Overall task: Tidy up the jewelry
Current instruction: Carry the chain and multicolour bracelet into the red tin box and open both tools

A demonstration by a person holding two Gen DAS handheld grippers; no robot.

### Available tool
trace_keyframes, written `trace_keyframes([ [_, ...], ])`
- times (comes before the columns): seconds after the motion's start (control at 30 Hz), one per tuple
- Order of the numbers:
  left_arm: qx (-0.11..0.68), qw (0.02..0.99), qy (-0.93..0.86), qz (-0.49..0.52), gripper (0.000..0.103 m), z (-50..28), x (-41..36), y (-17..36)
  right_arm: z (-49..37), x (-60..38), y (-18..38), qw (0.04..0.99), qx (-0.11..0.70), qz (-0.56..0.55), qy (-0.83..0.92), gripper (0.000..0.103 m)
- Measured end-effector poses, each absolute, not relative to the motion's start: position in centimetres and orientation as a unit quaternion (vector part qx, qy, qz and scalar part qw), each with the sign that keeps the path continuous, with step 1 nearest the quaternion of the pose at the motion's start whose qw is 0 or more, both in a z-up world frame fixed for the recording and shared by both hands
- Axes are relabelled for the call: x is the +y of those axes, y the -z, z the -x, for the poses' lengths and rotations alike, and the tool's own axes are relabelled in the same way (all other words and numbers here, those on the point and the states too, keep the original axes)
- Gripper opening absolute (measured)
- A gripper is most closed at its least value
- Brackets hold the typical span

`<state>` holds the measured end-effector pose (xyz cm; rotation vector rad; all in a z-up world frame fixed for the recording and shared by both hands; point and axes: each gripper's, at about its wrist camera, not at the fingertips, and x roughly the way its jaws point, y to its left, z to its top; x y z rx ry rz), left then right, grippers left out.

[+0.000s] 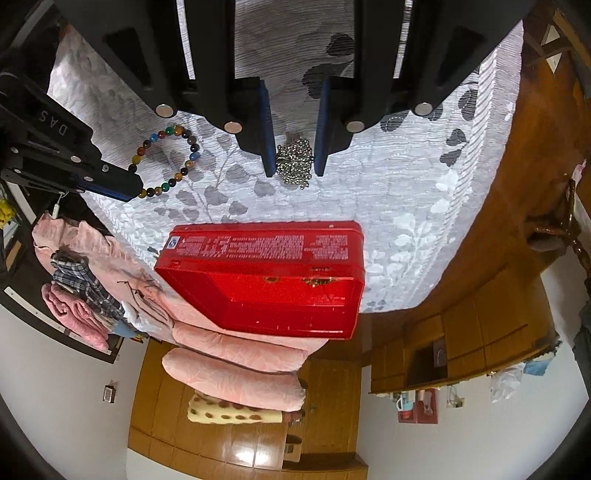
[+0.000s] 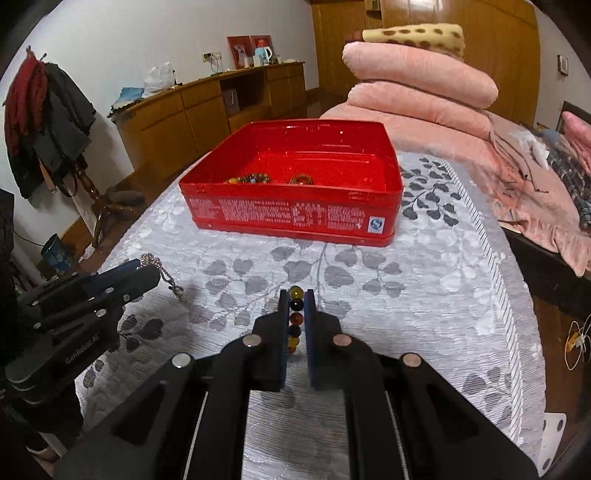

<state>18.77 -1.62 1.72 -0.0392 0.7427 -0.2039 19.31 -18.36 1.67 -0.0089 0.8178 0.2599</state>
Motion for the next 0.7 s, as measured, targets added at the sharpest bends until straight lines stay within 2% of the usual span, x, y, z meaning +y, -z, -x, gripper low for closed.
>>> trace_keyframes([
  [0.7,0.328,0.938,0.103,0.034,0.021,-21.6,-1.9,-5.6,-21.7,-19.0,-5.3,0.924,0.362,0.007,-0.125,0.007],
])
